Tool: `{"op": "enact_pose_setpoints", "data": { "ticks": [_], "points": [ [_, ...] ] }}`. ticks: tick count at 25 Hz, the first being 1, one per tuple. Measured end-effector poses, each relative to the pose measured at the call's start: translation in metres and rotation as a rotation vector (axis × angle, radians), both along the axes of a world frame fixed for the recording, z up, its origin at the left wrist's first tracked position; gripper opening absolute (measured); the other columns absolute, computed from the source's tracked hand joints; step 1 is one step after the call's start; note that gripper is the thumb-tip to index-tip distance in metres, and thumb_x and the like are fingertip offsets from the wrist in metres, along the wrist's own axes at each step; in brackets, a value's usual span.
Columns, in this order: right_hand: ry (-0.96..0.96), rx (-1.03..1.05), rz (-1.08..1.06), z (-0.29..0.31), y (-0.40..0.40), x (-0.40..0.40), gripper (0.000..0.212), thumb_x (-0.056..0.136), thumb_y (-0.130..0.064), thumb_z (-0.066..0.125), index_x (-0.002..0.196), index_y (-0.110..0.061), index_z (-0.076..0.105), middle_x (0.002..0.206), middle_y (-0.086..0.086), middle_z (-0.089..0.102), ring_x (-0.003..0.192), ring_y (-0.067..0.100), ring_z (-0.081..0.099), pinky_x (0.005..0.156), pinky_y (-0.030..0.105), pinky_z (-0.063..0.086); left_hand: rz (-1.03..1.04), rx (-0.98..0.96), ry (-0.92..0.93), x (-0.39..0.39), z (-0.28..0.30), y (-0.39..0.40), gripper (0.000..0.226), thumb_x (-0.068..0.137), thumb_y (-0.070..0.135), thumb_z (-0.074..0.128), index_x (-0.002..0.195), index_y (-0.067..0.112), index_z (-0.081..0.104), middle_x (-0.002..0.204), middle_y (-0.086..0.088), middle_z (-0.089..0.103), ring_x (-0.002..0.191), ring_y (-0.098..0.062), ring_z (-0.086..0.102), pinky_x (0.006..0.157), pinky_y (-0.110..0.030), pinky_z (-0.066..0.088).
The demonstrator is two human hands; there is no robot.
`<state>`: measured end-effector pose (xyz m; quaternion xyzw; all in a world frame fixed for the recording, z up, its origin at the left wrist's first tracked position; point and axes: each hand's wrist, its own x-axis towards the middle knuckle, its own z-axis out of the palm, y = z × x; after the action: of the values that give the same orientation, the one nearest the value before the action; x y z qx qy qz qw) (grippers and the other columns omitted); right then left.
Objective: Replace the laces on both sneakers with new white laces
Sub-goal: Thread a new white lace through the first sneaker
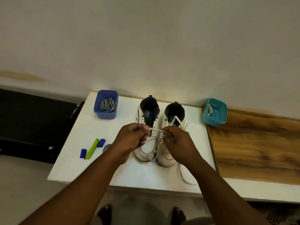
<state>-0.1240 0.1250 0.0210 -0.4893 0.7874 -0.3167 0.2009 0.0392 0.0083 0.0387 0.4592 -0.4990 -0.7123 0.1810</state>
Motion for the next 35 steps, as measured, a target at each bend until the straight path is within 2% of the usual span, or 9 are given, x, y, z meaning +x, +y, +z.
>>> {"op": "enact_pose_setpoints", "data": {
  "ticks": [3, 7, 12, 15, 18, 22, 28, 32, 35],
  "points": [
    [0.133, -0.130, 0.183, -0.003, -0.011, 0.009, 0.045, 0.099, -0.019, 0.065, 0.142, -0.028, 0.058, 0.131, -0.009, 0.065, 0.117, 0.005, 0.059, 0.099, 0.024, 0.045, -0.131, -0.199, -0.124, -0.007, -0.005, -0.005, 0.017, 0.093, 0.028, 0.072, 0.106, 0.020, 0.065, 0.090, 0.000, 0.078, 0.078, -0.013, 0.071, 0.070, -0.025, 0.057],
    [-0.006, -0.220, 0.165, -0.013, -0.015, 0.015, 0.031, 0.103, -0.016, 0.059, 0.130, -0.028, 0.069, 0.116, -0.012, 0.073, 0.106, 0.005, 0.066, 0.088, 0.030, 0.055, -0.178, -0.309, -0.137, -0.009, -0.008, -0.012, 0.023, 0.089, 0.028, 0.077, 0.105, 0.019, 0.062, 0.085, -0.004, 0.077, 0.070, -0.010, 0.070, 0.064, -0.023, 0.056],
    [-0.004, -0.165, 0.088, -0.017, -0.014, 0.012, 0.016, 0.100, -0.030, 0.064, 0.111, -0.031, 0.077, 0.099, -0.015, 0.074, 0.090, 0.006, 0.067, 0.076, 0.035, 0.056, -0.163, -0.134, -0.098, -0.007, -0.018, -0.018, 0.022, 0.090, 0.029, 0.075, 0.100, 0.010, 0.068, 0.084, -0.004, 0.078, 0.072, -0.012, 0.070, 0.070, -0.026, 0.060],
    [-0.092, -0.138, 0.101, -0.021, -0.016, 0.017, 0.016, 0.099, -0.027, 0.066, 0.112, -0.031, 0.075, 0.099, -0.015, 0.073, 0.089, 0.005, 0.067, 0.077, 0.029, 0.056, -0.188, -0.096, -0.104, -0.008, -0.022, -0.018, 0.021, 0.091, 0.031, 0.074, 0.097, 0.011, 0.072, 0.085, -0.007, 0.078, 0.076, -0.015, 0.070, 0.072, -0.027, 0.059],
    [-0.098, -0.148, -0.014, -0.022, -0.021, 0.017, 0.008, 0.098, -0.025, 0.067, 0.092, -0.028, 0.072, 0.084, -0.014, 0.069, 0.079, 0.004, 0.064, 0.069, 0.026, 0.052, -0.056, -0.090, -0.174, -0.009, -0.025, -0.022, 0.029, 0.098, 0.042, 0.062, 0.096, 0.014, 0.072, 0.082, -0.002, 0.077, 0.072, -0.013, 0.069, 0.070, -0.028, 0.058],
    [0.036, -0.088, -0.057, -0.028, -0.030, 0.013, 0.008, 0.097, -0.027, 0.063, 0.090, -0.028, 0.067, 0.085, -0.012, 0.065, 0.081, 0.004, 0.061, 0.070, 0.031, 0.052, 0.063, -0.452, -0.429, -0.013, -0.045, -0.040, 0.026, 0.099, 0.043, 0.056, 0.095, 0.019, 0.067, 0.089, -0.001, 0.072, 0.082, -0.020, 0.067, 0.082, -0.039, 0.057],
    [0.275, 0.030, -0.023, -0.029, -0.035, 0.024, 0.014, 0.099, -0.035, 0.061, 0.105, -0.031, 0.073, 0.095, -0.007, 0.055, 0.082, 0.014, 0.056, 0.063, 0.033, 0.050, -0.117, -0.719, -0.666, -0.029, -0.059, -0.029, 0.044, 0.083, 0.065, 0.067, 0.086, 0.022, 0.055, 0.076, 0.008, 0.058, 0.072, -0.015, 0.055, 0.061, -0.029, 0.035],
    [0.329, 0.039, -0.045, -0.030, -0.036, 0.025, 0.015, 0.099, -0.033, 0.060, 0.101, -0.028, 0.074, 0.092, -0.007, 0.051, 0.081, 0.015, 0.054, 0.057, 0.027, 0.037, -0.100, -0.693, -0.492, -0.019, -0.060, -0.042, 0.025, 0.090, 0.044, 0.070, 0.078, 0.022, 0.072, 0.070, 0.008, 0.067, 0.073, -0.015, 0.066, 0.069, -0.028, 0.050],
    [0.384, 0.024, -0.068, -0.030, -0.041, 0.032, 0.014, 0.098, -0.027, 0.062, 0.096, -0.025, 0.075, 0.092, -0.005, 0.048, 0.086, 0.015, 0.046, 0.057, 0.025, 0.030, -0.089, -0.481, -0.309, -0.009, -0.063, -0.046, 0.021, 0.091, 0.036, 0.072, 0.079, 0.020, 0.078, 0.071, 0.001, 0.074, 0.074, -0.023, 0.073, 0.082, -0.047, 0.061]
  ]
}}
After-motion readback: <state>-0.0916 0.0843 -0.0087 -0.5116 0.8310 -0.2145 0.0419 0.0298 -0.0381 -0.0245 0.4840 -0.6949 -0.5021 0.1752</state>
